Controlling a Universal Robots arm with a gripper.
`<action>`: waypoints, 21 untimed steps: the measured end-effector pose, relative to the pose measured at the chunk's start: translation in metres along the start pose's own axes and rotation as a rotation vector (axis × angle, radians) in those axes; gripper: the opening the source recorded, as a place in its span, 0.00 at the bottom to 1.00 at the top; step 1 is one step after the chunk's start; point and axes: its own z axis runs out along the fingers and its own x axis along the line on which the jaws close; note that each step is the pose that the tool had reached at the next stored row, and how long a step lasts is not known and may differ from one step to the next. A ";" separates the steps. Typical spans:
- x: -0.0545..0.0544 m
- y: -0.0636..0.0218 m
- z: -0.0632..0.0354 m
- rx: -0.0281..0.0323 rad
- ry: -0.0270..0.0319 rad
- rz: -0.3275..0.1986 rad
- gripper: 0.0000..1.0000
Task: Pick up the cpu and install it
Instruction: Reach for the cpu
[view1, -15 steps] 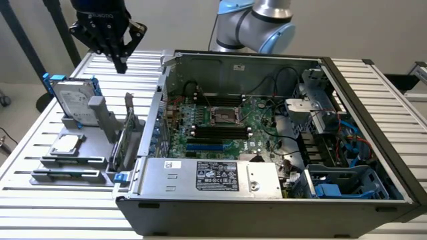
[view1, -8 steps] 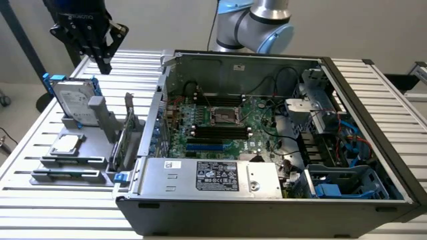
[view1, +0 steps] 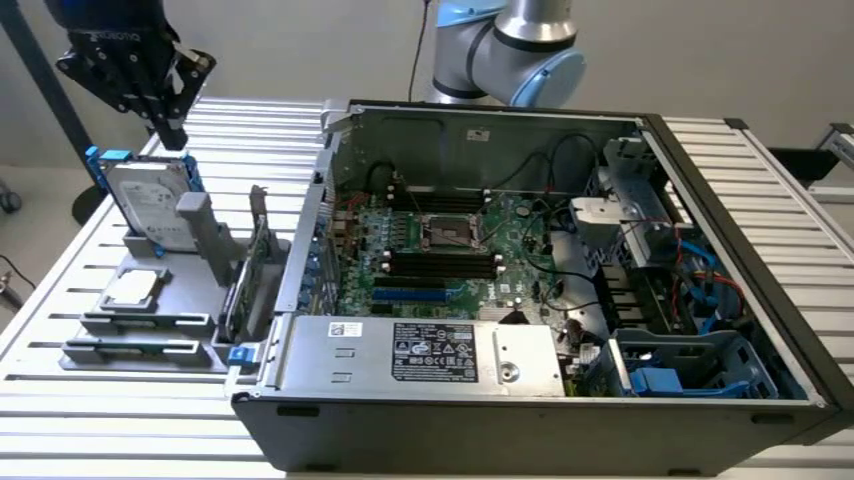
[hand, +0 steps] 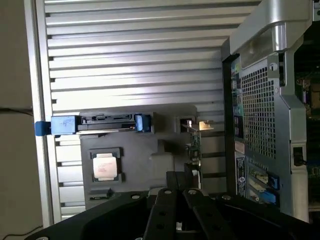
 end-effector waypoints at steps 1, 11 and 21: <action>0.005 -0.0004 0.0003 0.0000 0.0000 0.000 0.11; 0.050 -0.0053 0.0060 0.0000 0.0000 0.000 0.11; 0.095 -0.0127 0.0210 0.0002 0.0030 0.000 0.11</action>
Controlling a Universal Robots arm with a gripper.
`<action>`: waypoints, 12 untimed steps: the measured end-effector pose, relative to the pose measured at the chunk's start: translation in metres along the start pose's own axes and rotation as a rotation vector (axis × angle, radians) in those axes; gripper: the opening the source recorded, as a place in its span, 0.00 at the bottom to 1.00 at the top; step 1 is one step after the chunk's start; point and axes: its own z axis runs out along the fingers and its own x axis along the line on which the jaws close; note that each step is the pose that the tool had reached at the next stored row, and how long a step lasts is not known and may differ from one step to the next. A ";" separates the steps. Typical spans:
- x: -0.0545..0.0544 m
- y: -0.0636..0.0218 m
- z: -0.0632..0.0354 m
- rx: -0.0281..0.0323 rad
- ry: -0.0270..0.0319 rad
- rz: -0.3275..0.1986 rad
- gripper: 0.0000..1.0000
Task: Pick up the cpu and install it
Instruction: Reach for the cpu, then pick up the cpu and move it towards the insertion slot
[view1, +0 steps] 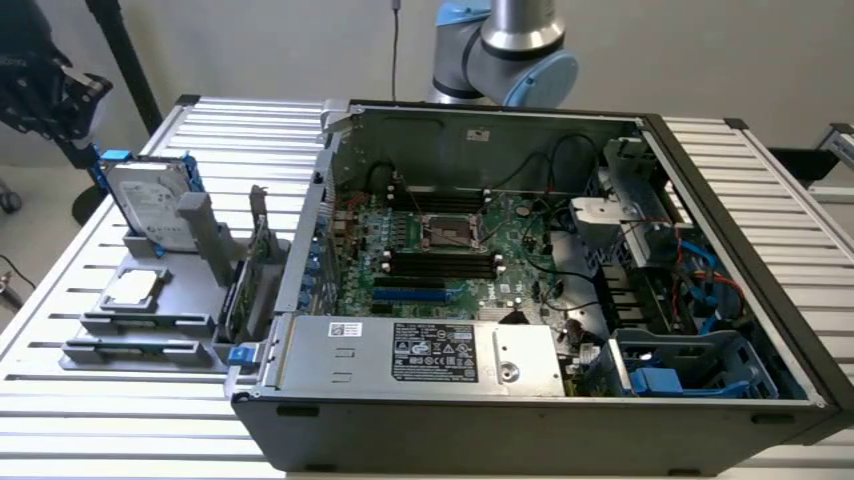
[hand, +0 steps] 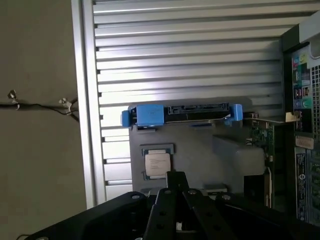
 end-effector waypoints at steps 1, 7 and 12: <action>0.003 -0.0011 0.0012 0.0001 0.0020 0.000 0.11; 0.004 -0.0019 0.0014 0.0004 0.0043 0.000 0.11; 0.004 -0.0019 0.0014 0.0003 0.0043 0.000 0.11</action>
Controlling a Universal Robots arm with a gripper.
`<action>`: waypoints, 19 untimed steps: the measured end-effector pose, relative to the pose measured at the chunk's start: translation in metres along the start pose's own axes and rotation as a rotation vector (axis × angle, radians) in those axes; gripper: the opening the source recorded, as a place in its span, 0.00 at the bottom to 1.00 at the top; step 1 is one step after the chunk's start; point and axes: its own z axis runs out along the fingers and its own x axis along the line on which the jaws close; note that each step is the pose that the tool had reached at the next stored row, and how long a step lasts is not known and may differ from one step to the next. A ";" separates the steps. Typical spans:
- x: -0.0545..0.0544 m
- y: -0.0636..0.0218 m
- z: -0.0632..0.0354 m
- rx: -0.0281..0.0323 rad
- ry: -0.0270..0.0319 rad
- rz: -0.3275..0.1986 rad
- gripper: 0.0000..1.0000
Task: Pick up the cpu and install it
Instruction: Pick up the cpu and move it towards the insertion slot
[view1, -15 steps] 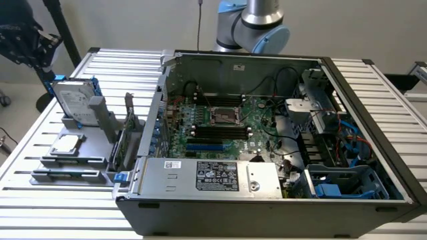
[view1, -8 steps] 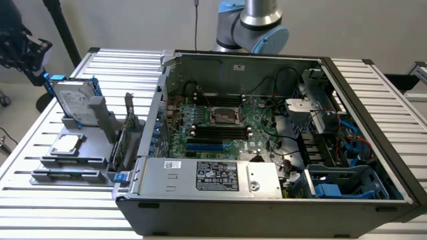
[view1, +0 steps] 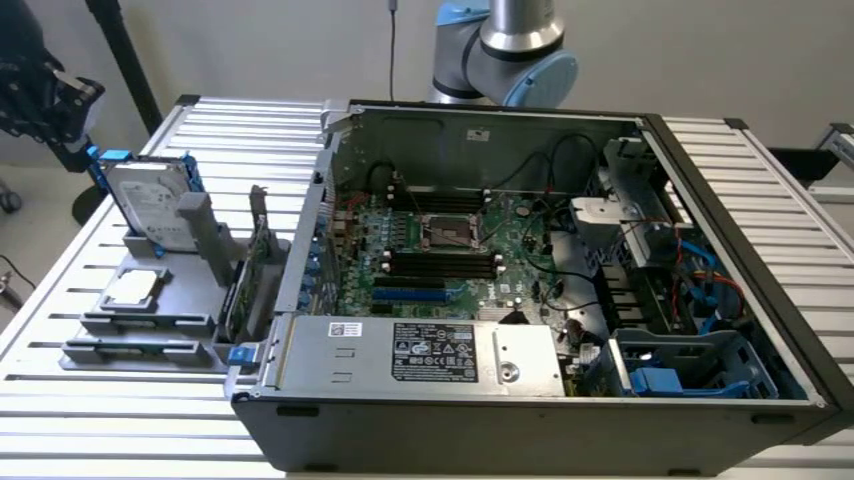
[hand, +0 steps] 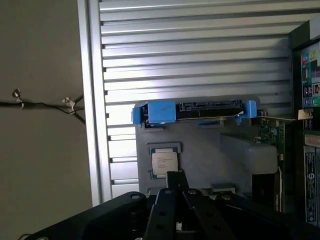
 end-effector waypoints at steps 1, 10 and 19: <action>0.000 0.0000 0.0000 0.0000 0.0000 0.000 0.11; 0.000 0.0000 0.0000 0.0000 0.0000 0.000 0.30; 0.000 -0.0078 0.0065 0.0004 0.0021 0.000 0.65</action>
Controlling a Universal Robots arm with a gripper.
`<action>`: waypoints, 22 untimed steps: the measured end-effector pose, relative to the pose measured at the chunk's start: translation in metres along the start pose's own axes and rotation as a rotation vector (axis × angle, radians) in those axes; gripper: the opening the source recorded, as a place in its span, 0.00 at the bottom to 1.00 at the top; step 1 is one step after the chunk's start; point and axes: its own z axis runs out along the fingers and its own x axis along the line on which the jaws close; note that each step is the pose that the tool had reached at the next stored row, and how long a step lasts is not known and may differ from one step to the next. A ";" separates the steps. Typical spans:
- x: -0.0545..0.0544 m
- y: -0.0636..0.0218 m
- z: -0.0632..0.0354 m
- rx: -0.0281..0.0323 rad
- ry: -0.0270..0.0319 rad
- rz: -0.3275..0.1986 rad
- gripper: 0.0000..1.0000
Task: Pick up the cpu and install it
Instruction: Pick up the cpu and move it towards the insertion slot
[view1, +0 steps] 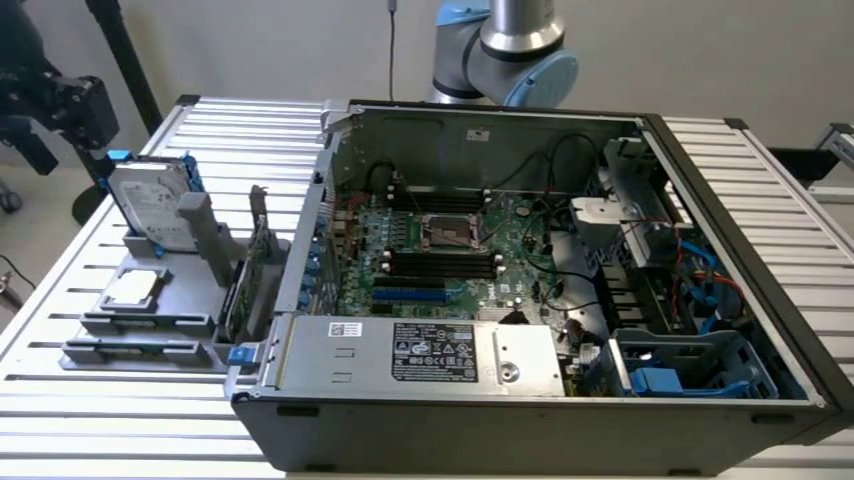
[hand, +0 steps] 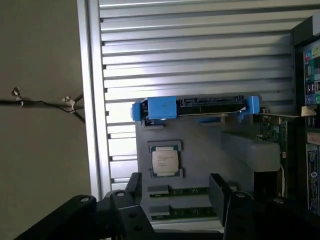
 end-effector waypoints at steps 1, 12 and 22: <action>0.000 -0.0027 0.0016 0.0001 0.0001 0.000 0.65; -0.002 -0.0183 0.0209 0.0001 0.0002 -0.003 0.65; -0.003 -0.0191 0.0390 -0.0003 0.0019 -0.039 0.65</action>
